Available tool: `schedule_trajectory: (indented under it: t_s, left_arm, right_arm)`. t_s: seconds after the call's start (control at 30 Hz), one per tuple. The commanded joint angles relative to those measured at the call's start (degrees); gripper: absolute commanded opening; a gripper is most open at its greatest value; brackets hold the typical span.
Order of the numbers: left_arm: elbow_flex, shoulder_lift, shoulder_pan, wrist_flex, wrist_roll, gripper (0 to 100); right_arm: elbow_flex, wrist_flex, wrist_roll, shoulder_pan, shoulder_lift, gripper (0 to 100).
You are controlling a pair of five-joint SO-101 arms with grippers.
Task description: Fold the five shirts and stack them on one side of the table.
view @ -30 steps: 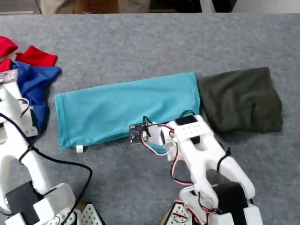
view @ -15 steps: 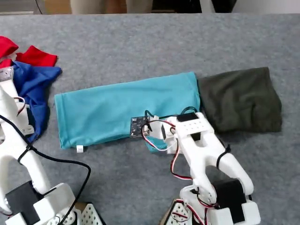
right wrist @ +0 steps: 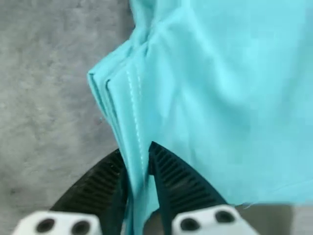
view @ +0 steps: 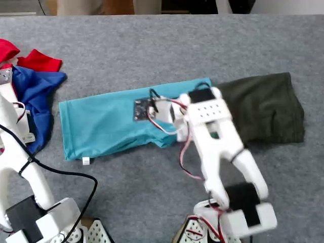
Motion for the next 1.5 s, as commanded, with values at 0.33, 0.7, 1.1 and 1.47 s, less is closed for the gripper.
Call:
schedule_trajectory:
  t_s: [0.33,0.7,1.1,1.47]
  left_arm:
    - [-4.57,-2.33,-0.18,-0.26,-0.44,2]
    - [-4.48,-2.33,-0.09,-0.26,-0.44,2]
    - [-4.92,-2.33,0.0,1.67,-0.44,2]
    - [-5.45,-3.12,0.0,3.69,-0.44,2]
  right_arm:
    - [-40.31,8.62,-0.18,-3.38,32.04,0.5]
    - [-63.25,21.71,0.7,-2.86,45.14,17.5]
    - [-75.56,27.52,-4.13,2.51,42.86,0.6]
    - [-26.51,16.35,-5.54,-2.15,18.24,0.2]
